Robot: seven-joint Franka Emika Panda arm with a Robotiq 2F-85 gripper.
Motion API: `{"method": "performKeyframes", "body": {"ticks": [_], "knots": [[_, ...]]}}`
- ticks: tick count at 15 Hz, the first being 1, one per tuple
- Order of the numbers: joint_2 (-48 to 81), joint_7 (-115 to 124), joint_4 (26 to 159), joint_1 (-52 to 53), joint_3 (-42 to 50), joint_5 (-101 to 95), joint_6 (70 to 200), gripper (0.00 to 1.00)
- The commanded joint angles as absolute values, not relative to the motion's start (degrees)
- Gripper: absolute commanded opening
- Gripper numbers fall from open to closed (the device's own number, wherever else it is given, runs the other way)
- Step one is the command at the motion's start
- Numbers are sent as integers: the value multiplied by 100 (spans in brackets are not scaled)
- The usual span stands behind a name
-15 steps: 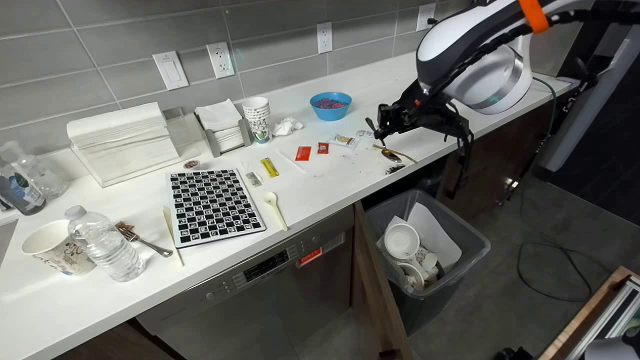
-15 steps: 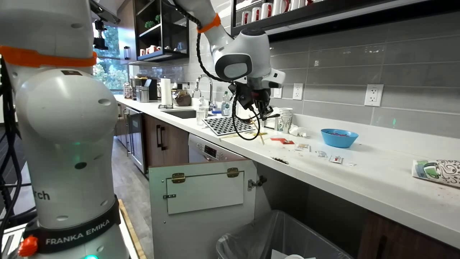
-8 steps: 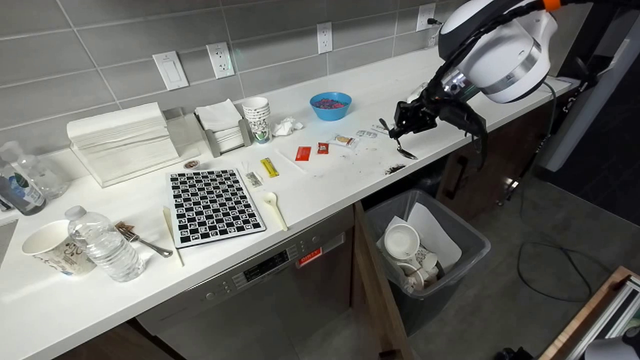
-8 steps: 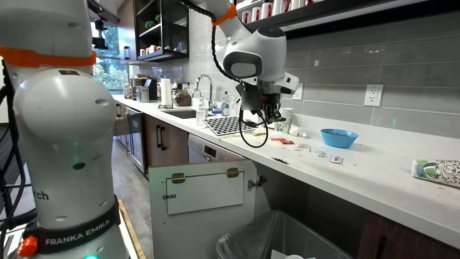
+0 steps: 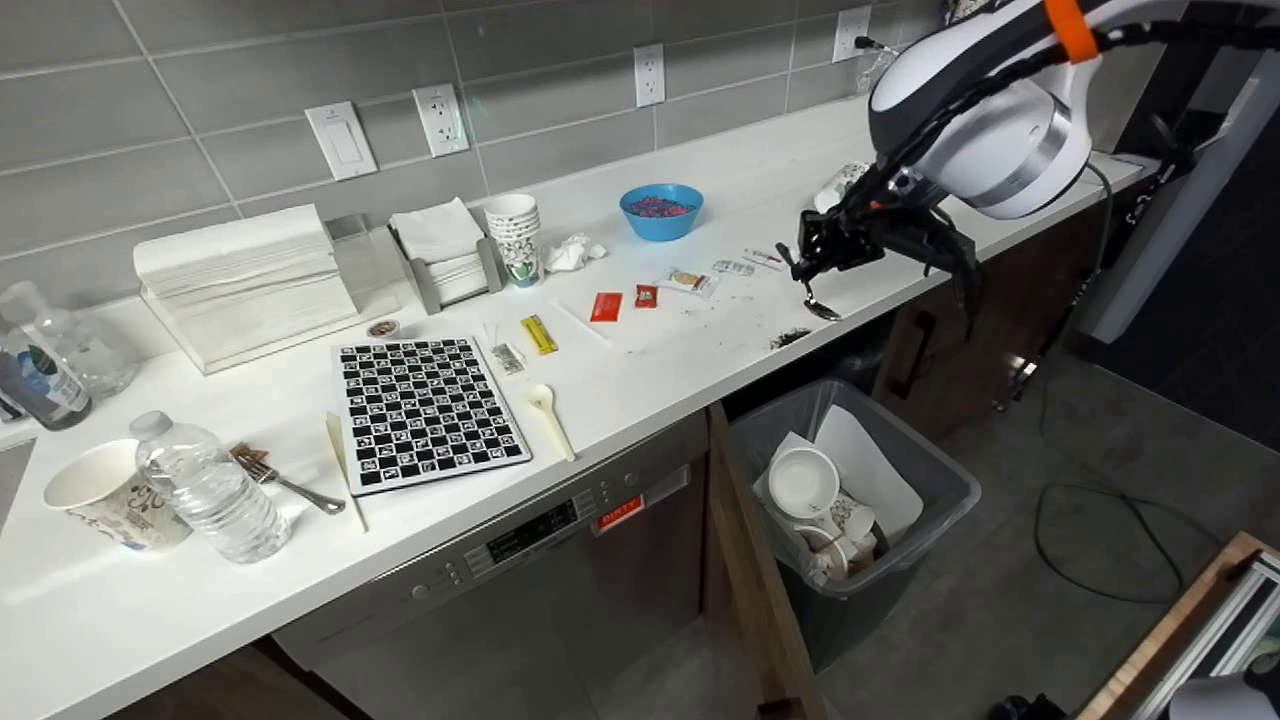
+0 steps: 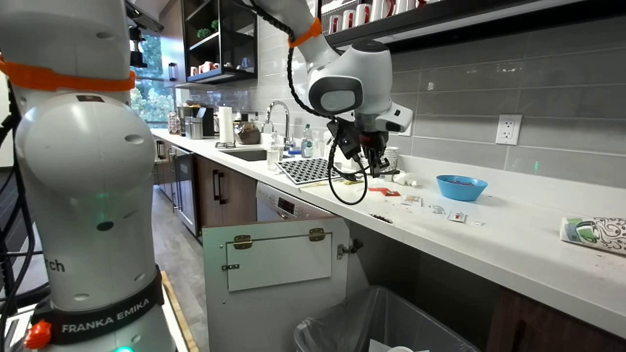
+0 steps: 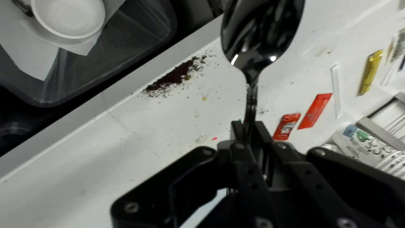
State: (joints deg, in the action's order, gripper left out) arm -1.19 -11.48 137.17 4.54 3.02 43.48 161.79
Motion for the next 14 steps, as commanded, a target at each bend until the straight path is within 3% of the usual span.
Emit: {"method": "performKeyframes", "body": {"ticks": [1, 5, 14], "knots": [[739, 296, 13463, 213, 227, 2785, 16662, 3], [1315, 1959, 12709, 957, 1390, 834, 15740, 3], [1527, 3051, 11226, 581, 798, 34, 13877, 3]]}}
